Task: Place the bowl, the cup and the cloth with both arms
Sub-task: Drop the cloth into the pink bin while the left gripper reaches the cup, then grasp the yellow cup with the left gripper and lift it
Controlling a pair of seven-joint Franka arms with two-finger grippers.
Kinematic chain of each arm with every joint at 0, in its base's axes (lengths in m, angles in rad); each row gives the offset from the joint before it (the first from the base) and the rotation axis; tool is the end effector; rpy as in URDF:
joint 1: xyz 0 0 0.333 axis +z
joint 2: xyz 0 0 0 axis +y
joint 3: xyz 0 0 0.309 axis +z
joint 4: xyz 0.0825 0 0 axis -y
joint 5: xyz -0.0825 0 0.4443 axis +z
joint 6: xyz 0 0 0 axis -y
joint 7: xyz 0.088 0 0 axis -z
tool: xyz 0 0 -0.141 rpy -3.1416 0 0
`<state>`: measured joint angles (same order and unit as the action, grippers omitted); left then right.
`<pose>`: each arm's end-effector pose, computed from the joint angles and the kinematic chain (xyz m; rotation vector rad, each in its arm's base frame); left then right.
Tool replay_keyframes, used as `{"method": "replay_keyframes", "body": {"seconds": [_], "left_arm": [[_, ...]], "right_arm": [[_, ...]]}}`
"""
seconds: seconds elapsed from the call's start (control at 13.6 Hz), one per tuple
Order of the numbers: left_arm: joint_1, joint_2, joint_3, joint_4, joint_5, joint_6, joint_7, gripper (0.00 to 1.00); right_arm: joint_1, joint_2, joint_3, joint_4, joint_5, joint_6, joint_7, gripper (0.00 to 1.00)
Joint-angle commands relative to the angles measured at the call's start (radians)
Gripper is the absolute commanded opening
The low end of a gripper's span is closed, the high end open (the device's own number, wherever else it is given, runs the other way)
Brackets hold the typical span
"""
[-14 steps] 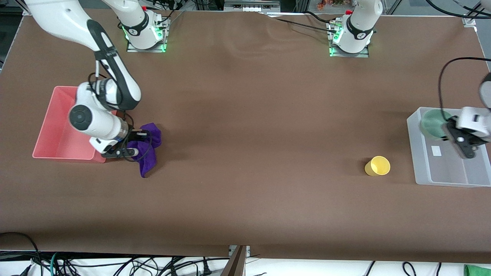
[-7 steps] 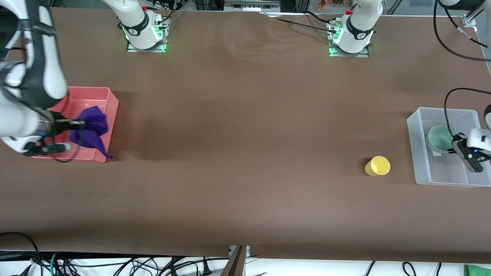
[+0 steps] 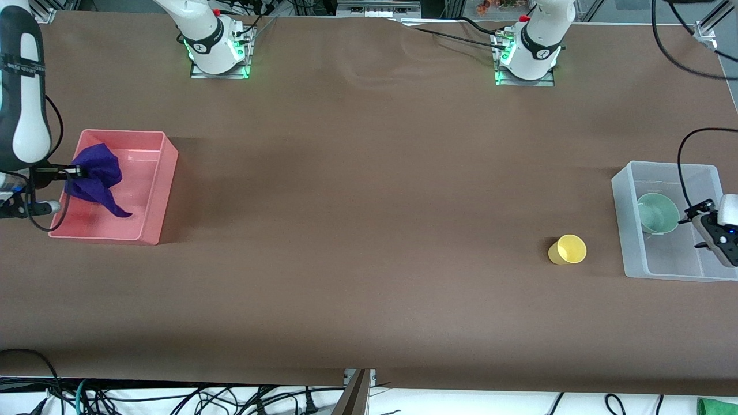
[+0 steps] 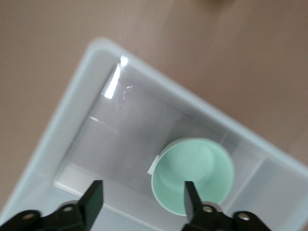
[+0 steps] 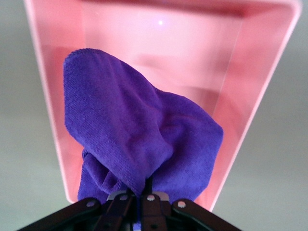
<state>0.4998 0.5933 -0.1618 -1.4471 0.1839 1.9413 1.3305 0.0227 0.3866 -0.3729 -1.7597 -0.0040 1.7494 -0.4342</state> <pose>0.6955 0.2796 0.2712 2.7054 -1.5560 -0.1837 0.6025 -0.2131 0.2676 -3.0693 -0.1301 0.6188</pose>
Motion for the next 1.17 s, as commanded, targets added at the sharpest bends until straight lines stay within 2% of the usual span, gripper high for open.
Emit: {"method": "replay_keyframes", "body": {"seconds": [0.0,0.15,0.22,0.29,0.37,0.59,0.66,0.81,0.88,0.95,1.1], "left_arm": [[-0.023,-0.06,-0.083,-0.026,0.002,-0.053,-0.237,1.0],[-0.042,-0.049,-0.145,-0.027,0.002,-0.05,-0.495,1.0],[-0.081,-0.023,-0.151,-0.027,0.002,-0.042,-0.61,1.0],[-0.13,0.0,-0.151,-0.026,0.002,-0.032,-0.711,1.0],[-0.15,0.032,-0.15,-0.033,0.003,0.009,-0.803,1.0],[-0.152,0.132,-0.15,-0.042,0.005,0.119,-0.861,0.99],[-0.152,0.152,-0.15,-0.045,0.005,0.126,-0.861,0.79],[-0.158,0.181,-0.15,-0.042,0.005,0.126,-0.861,0.09],[-0.164,0.186,-0.15,-0.041,0.003,0.126,-0.861,0.0],[-0.164,0.186,-0.15,-0.038,0.003,0.126,-0.86,0.0],[-0.161,0.18,-0.15,-0.036,0.005,0.123,-0.847,0.0]], "right_arm": [[0.006,-0.018,-0.014,-0.125,-0.014,0.096,-0.005,0.0],[0.005,-0.014,-0.018,-0.173,-0.013,0.152,-0.005,0.0],[0.005,-0.012,-0.018,-0.179,-0.013,0.162,-0.003,0.17],[0.005,-0.012,-0.018,-0.178,-0.01,0.163,-0.002,0.75],[0.005,-0.015,-0.018,-0.17,-0.007,0.16,-0.001,1.0],[0.005,-0.043,-0.018,-0.089,0.034,0.101,0.006,1.0],[0.005,-0.048,-0.014,-0.034,0.057,0.049,0.008,1.0],[0.006,-0.049,0.026,0.124,0.062,-0.103,0.008,1.0],[0.006,-0.051,0.063,0.202,0.061,-0.167,0.006,1.0],[0.006,-0.06,0.101,0.265,0.058,-0.229,0.008,1.0],[0.008,-0.095,0.199,0.325,0.052,-0.295,0.041,1.0]]}}
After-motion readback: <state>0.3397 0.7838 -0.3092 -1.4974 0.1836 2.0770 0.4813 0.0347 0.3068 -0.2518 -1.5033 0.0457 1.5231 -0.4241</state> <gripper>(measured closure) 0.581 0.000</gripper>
